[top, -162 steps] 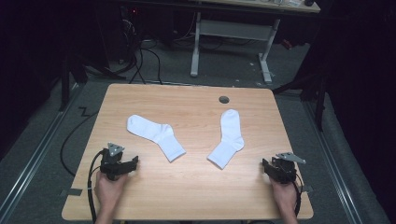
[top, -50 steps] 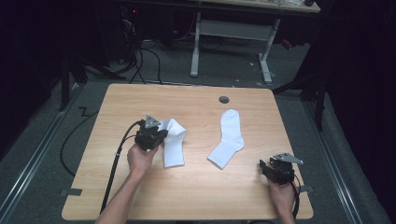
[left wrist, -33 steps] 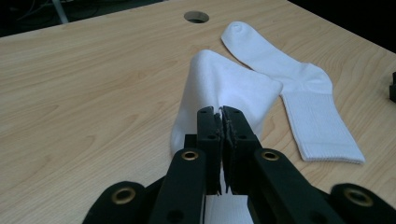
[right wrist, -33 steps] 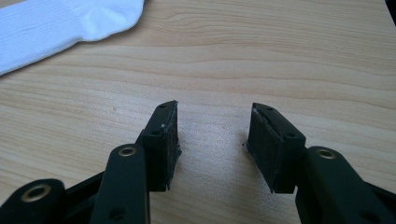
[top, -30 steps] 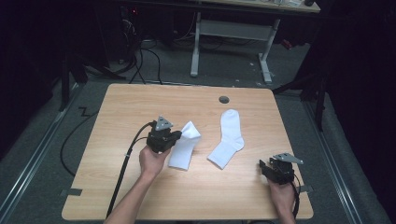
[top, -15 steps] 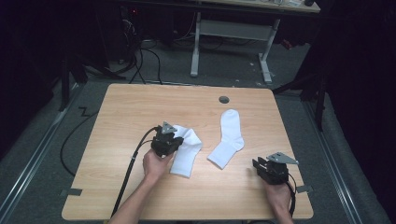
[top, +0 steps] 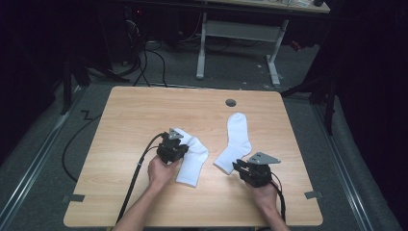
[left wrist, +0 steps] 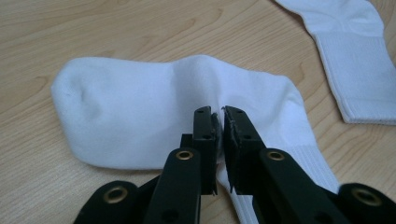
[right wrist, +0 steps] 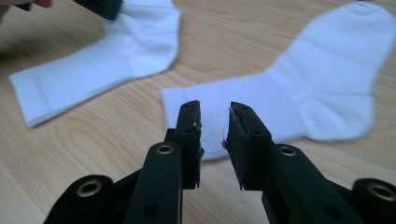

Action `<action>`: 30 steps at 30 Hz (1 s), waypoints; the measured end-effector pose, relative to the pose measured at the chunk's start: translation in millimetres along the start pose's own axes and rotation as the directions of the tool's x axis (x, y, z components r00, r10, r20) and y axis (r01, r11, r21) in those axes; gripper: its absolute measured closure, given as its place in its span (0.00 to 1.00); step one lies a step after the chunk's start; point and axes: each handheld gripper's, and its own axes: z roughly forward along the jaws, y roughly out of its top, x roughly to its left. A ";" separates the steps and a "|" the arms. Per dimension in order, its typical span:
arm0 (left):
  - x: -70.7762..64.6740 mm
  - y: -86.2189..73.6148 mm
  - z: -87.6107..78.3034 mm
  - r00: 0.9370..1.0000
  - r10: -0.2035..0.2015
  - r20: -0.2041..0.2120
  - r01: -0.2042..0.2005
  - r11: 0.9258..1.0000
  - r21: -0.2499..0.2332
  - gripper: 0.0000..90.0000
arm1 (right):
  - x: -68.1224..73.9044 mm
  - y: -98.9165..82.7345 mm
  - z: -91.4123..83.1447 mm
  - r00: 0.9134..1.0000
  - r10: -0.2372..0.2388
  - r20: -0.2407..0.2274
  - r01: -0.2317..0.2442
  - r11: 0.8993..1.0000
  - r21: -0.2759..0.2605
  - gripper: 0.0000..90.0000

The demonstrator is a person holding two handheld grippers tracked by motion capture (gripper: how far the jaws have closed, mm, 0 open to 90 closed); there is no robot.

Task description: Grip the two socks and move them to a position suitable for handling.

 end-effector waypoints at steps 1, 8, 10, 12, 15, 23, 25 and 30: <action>0.1 -0.1 0.3 1.000 0.000 -0.002 0.000 1.000 0.001 0.91 | 5.5 3.5 4.4 1.000 -0.016 -0.015 0.016 1.000 0.002 0.83; 3.6 2.3 -4.5 0.999 -0.007 -0.035 0.005 0.999 -0.045 0.78 | 28.5 15.7 28.4 0.995 -0.054 -0.087 0.056 0.998 0.017 0.84; 7.1 2.3 -4.9 0.999 -0.020 -0.047 0.018 0.999 -0.046 0.75 | 33.3 17.9 34.3 0.993 -0.056 -0.101 0.058 0.998 0.024 0.84; 11.3 2.1 -4.5 0.997 -0.031 -0.064 0.029 0.999 -0.042 0.72 | 39.1 20.4 39.7 0.992 -0.064 -0.113 0.067 0.997 0.030 0.83; 16.6 1.8 -2.6 0.996 -0.047 -0.081 0.043 0.998 -0.044 0.70 | 48.3 24.4 47.1 0.988 -0.084 -0.126 0.089 0.995 0.036 0.82; 22.0 -1.7 8.2 0.993 -0.047 -0.110 0.046 0.999 -0.013 0.70 | 70.6 28.9 65.9 0.979 -0.115 -0.169 0.126 0.990 0.056 0.77; 22.0 -2.7 10.7 0.992 -0.042 -0.116 0.042 0.999 -0.003 0.71 | 74.5 29.3 69.5 0.977 -0.120 -0.177 0.133 0.989 0.063 0.75; 21.0 -4.3 15.0 0.992 -0.029 -0.124 0.032 0.999 0.017 0.72 | 76.6 27.5 78.0 0.976 -0.128 -0.177 0.148 0.983 0.105 0.73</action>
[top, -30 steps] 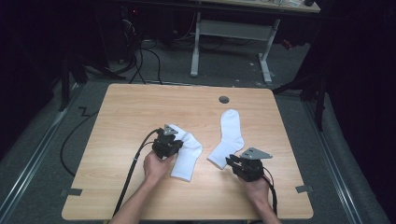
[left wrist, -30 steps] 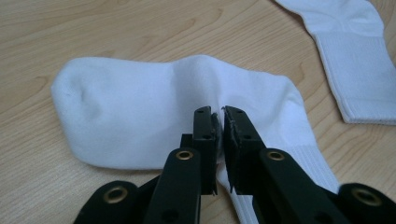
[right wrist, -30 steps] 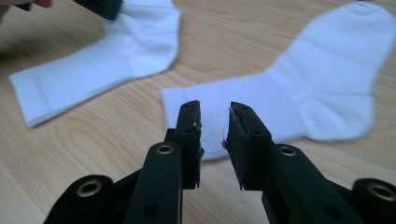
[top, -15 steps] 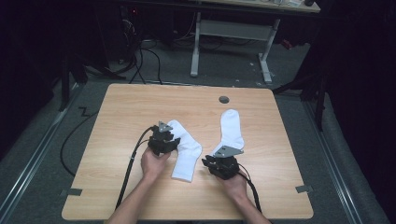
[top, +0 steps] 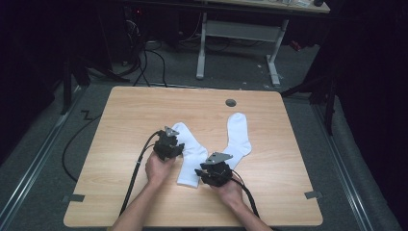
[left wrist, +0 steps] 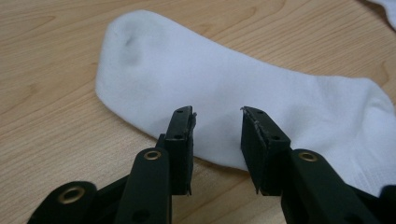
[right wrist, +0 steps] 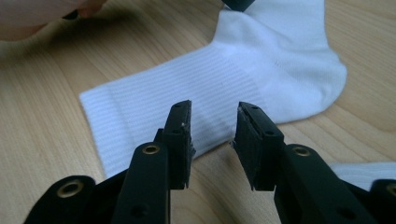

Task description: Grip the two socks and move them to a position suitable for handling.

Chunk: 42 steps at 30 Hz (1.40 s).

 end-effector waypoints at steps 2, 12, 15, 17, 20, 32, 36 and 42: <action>-0.4 -0.6 1.9 1.000 0.004 -0.004 -0.004 1.000 0.005 0.72 | -1.2 -0.8 1.2 1.000 -0.004 0.005 0.003 1.000 0.015 0.73; -0.1 0.2 3.8 1.000 0.008 -0.015 -0.008 1.000 0.001 0.72 | -11.9 -4.9 -3.0 0.999 0.017 0.033 -0.018 0.999 0.038 0.73; 0.5 0.8 5.2 1.000 0.006 -0.017 -0.006 1.000 -0.004 0.72 | -15.1 -7.0 -6.2 0.999 0.026 0.046 -0.028 0.999 0.042 0.73; 0.3 1.2 6.2 1.000 -0.001 -0.016 0.001 1.000 -0.010 0.72 | -16.9 -7.9 -7.9 0.998 0.020 0.055 -0.023 0.999 0.047 0.73; -0.7 2.2 8.0 1.000 0.001 -0.015 -0.001 1.000 -0.014 0.72 | -17.9 -8.9 -9.4 0.998 0.020 0.065 -0.023 0.999 0.049 0.73; -8.8 5.5 14.3 1.000 0.003 0.006 -0.003 1.000 -0.031 0.71 | -22.0 -16.3 -15.7 0.995 0.044 0.086 -0.047 0.998 0.036 0.73; -12.9 6.9 16.6 1.000 0.001 0.017 -0.001 0.999 -0.034 0.69 | -24.3 -18.9 -18.7 0.994 0.049 0.095 -0.052 0.998 0.035 0.73; -16.5 7.5 18.1 0.999 0.014 0.031 -0.013 0.999 -0.038 0.68 | -26.2 -25.0 -25.1 0.992 0.047 0.118 -0.051 0.998 0.033 0.72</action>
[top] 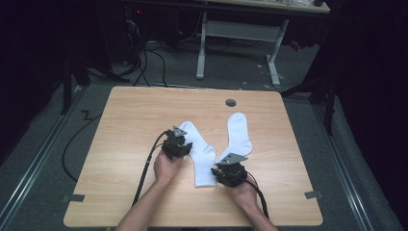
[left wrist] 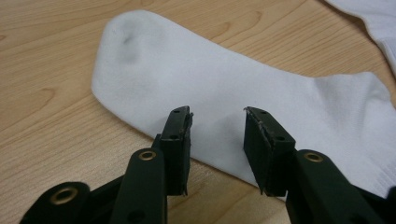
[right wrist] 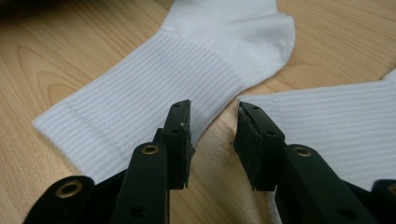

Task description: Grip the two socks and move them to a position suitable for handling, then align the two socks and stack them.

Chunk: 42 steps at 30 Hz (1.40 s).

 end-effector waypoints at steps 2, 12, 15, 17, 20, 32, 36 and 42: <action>-0.7 0.0 0.1 1.000 -0.001 0.001 0.001 1.000 0.000 0.67 | -2.0 -0.8 0.1 1.000 0.014 -0.010 -0.014 1.000 -0.001 0.72; 0.0 0.6 -5.6 1.000 -0.002 -0.017 0.002 1.000 0.007 0.51 | -0.7 -2.5 -0.5 1.000 0.010 -0.003 -0.010 1.000 -0.019 0.68; 0.8 1.2 -12.1 1.000 0.002 -0.018 -0.002 1.000 -0.004 0.50 | -0.5 -2.7 -0.3 1.000 0.015 -0.004 -0.015 1.000 -0.019 0.68; 1.0 0.9 -17.0 1.000 0.008 -0.023 -0.008 1.000 -0.007 0.49 | -0.3 -2.5 -0.1 1.000 0.014 -0.004 -0.014 1.000 -0.019 0.68; 2.6 -2.7 -25.5 1.000 0.007 -0.026 -0.008 1.000 -0.019 0.49 | 0.7 -2.0 -0.3 1.000 0.010 0.000 -0.010 1.000 -0.014 0.67; 13.4 -28.0 -51.4 0.997 -0.030 -0.067 0.029 0.999 -0.022 0.47 | 3.4 -0.6 -0.6 1.000 0.008 -0.014 -0.009 0.999 -0.032 0.66; 15.8 -39.5 -59.0 0.996 -0.019 -0.086 0.018 1.000 -0.013 0.47 | 3.5 -0.6 -3.2 1.000 0.018 -0.020 -0.019 0.998 -0.053 0.66; 21.6 -57.1 -70.2 0.993 -0.048 -0.112 0.047 0.999 -0.004 0.46 | 1.0 0.3 -8.4 0.999 0.038 -0.037 -0.041 0.996 -0.080 0.64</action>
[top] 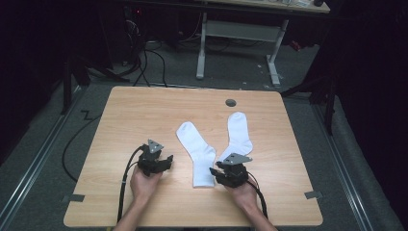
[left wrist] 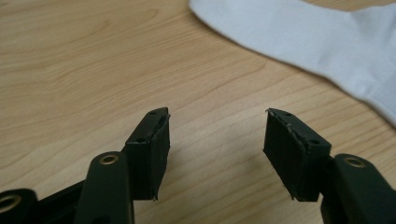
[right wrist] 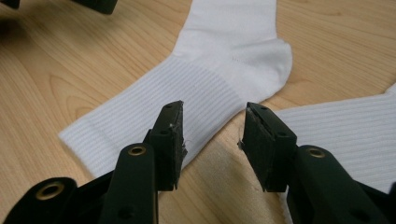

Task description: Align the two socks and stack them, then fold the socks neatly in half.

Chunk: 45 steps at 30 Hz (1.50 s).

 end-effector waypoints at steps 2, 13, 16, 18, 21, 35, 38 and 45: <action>2.6 -4.7 -2.9 1.000 -0.011 -0.009 0.011 1.000 0.002 0.45 | -1.5 0.3 -2.0 1.000 0.014 -0.004 -0.014 1.000 -0.014 0.64; 5.3 -17.8 -6.8 0.999 -0.006 -0.039 0.006 1.000 -0.015 0.41 | -16.2 3.4 -12.7 0.998 0.060 0.024 -0.059 0.998 -0.038 0.63; 5.3 -17.9 -6.8 0.999 -0.006 -0.040 0.005 1.000 -0.014 0.40 | -22.9 3.5 -16.3 0.996 0.084 0.030 -0.082 0.995 -0.058 0.63; 5.3 -17.9 -6.8 0.999 -0.005 -0.037 0.005 1.000 -0.013 0.39 | -26.7 3.8 -17.4 0.995 0.093 0.044 -0.090 0.994 -0.056 0.64; 5.3 -17.9 -6.8 0.999 -0.002 -0.034 0.002 1.000 -0.010 0.38 | -33.8 5.8 -19.4 0.992 0.113 0.057 -0.110 0.992 -0.058 0.64; 5.3 -17.7 -6.5 1.000 0.000 -0.025 0.000 1.000 -0.008 0.35 | -76.6 25.1 -23.7 0.967 0.168 0.192 -0.161 0.986 -0.048 0.71; 5.3 -17.7 -6.5 1.000 0.001 -0.025 -0.002 1.000 -0.007 0.35 | -84.8 28.7 -19.1 0.959 0.179 0.220 -0.175 0.984 -0.040 0.72; 4.8 -17.7 -6.2 1.000 0.007 -0.021 -0.007 1.000 -0.007 0.34 | -107.9 26.6 1.2 0.931 0.240 0.277 -0.246 0.969 -0.011 0.73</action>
